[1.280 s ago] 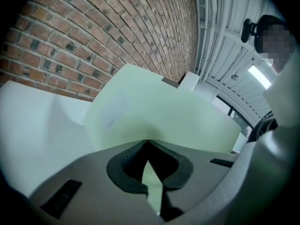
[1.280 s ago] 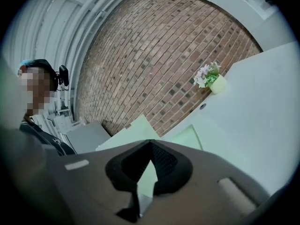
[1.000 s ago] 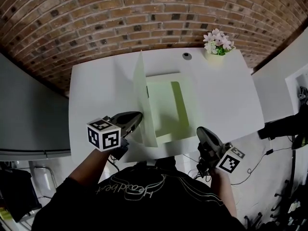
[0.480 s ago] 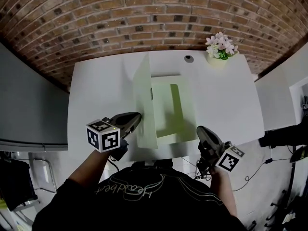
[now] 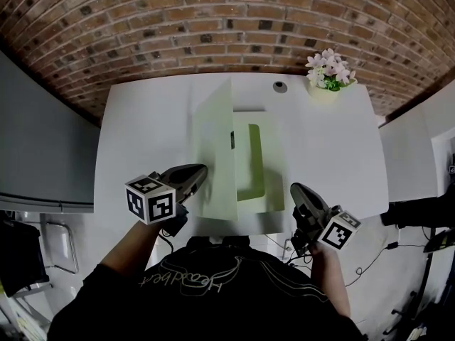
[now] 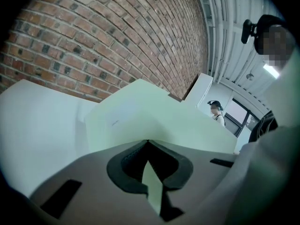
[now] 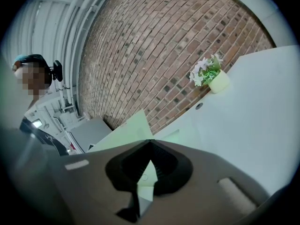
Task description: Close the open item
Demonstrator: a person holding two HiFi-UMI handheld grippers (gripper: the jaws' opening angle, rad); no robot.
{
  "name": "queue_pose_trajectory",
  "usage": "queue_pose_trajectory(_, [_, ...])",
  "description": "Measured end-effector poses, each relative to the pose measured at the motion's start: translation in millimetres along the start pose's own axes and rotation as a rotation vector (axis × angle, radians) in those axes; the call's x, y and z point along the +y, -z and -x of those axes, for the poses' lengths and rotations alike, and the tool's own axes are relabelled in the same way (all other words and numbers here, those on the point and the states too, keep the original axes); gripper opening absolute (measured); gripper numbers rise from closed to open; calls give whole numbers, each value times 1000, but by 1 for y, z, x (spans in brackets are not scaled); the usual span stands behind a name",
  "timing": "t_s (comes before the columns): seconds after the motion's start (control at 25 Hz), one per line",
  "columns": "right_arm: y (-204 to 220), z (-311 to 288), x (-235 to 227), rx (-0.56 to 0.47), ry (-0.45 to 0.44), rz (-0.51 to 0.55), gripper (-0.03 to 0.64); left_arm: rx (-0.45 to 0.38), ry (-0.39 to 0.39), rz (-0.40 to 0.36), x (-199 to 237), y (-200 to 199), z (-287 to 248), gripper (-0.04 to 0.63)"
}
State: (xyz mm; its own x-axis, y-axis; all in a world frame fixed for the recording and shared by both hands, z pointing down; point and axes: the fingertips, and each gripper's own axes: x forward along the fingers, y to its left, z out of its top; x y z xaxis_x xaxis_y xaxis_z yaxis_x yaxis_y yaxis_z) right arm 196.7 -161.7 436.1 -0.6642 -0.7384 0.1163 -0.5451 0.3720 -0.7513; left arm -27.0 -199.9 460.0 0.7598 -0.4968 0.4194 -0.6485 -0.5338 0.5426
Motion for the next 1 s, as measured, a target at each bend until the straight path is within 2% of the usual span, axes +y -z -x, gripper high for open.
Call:
queue_pose_trajectory(0.44, [-2,-1,-35,66,2,14,3,-16,-35,16,-8,2,-20,3])
queue_pose_trajectory(0.76, [6,-8,-59,148,45,34,3,-21,-61,27,-13,1,-29,3])
queue_pose_trajectory(1.0, [15,-15,-68,191,25,40,3,-13,-68,31,-13,7,-34,3])
